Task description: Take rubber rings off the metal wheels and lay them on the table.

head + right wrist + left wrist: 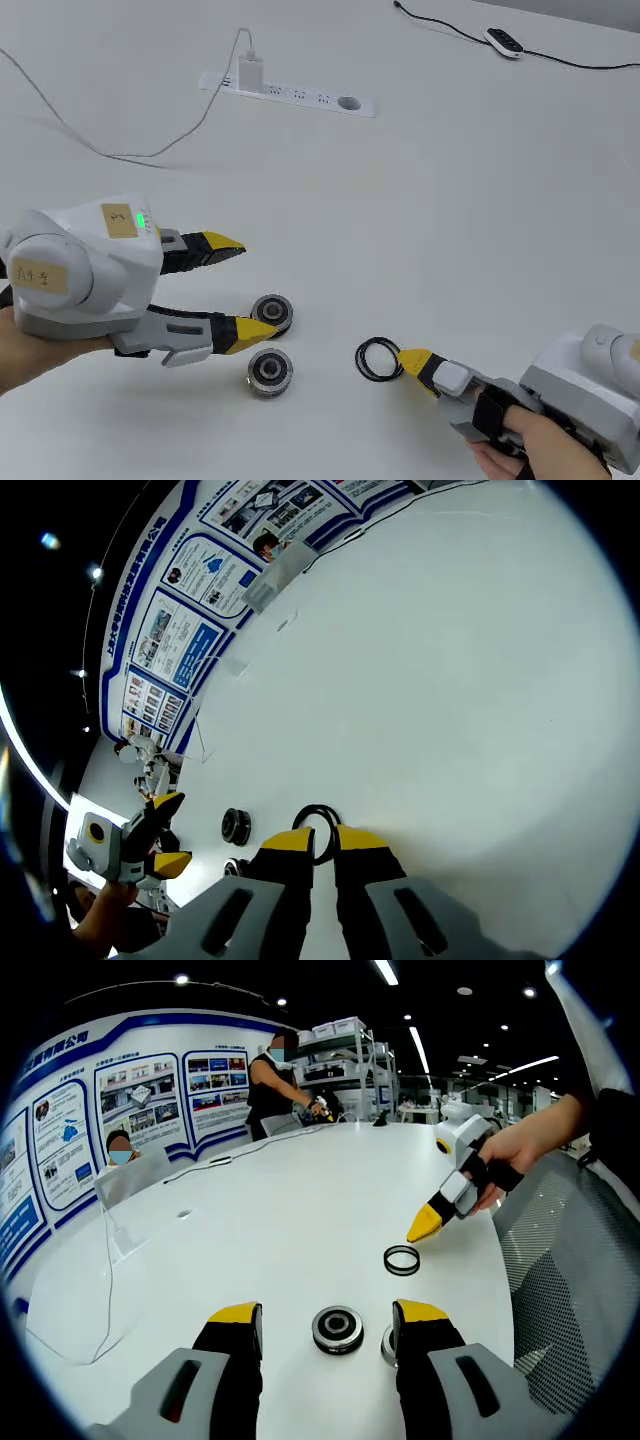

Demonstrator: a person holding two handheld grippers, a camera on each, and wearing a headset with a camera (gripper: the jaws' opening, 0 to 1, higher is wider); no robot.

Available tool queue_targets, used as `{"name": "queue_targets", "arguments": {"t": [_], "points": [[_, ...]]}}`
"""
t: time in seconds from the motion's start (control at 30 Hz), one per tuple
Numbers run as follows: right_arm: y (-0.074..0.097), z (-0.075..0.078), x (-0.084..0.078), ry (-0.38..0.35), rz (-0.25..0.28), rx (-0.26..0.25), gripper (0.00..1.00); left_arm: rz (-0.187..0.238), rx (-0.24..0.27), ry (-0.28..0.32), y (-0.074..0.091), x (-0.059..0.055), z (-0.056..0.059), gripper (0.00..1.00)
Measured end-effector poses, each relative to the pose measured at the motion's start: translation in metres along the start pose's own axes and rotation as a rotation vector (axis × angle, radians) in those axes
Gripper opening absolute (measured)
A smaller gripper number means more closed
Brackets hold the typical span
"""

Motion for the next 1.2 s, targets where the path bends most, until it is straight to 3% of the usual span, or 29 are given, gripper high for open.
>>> {"name": "queue_targets", "arguments": {"t": [0.07,0.1,0.17,0.23,0.37,0.47,0.57,0.97,1.2], "points": [[0.002,0.003,0.004,0.118,0.021,-0.039,0.09,-0.002,-0.004,-0.002,0.0,-0.001,0.001,0.54],[0.003,0.002,0.006,0.129,0.035,-0.038,0.09,-0.003,-0.005,-0.002,-0.001,-0.001,0.001,0.54],[0.003,-0.005,0.008,0.049,0.046,0.021,0.1,-0.008,-0.006,-0.002,-0.002,-0.002,0.001,0.53],[0.002,-0.007,0.011,0.024,0.052,0.046,0.11,-0.017,0.003,-0.01,-0.003,-0.004,-0.001,0.54],[-0.001,-0.014,0.013,0.097,0.048,0.073,0.16,-0.028,-0.002,-0.007,-0.006,-0.007,-0.001,0.53],[-0.006,-0.029,0.012,0.125,0.046,0.174,0.2,-0.046,-0.012,-0.01,-0.011,-0.01,-0.001,0.52],[-0.01,-0.04,0.01,0.12,0.043,0.228,0.23,-0.058,-0.019,-0.012,-0.015,-0.013,-0.001,0.51],[-0.028,-0.064,-0.001,0.128,-0.02,0.321,0.28,-0.083,-0.078,0.014,-0.029,-0.023,0.0,0.33],[-0.033,-0.081,-0.009,0.165,-0.049,0.397,0.4,-0.086,-0.104,0.014,-0.034,-0.025,0.002,0.25]]}}
Point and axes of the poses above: the centre of the closed fingertips' face, and the gripper's own axes: y roughly backward along the fingers, z roughly to its right, x roughly out of its top, the point moved 5 cm from there along y, roughly backward along the fingers, and after that the axes turned 4 degrees about -y, right-handed, at the moved point
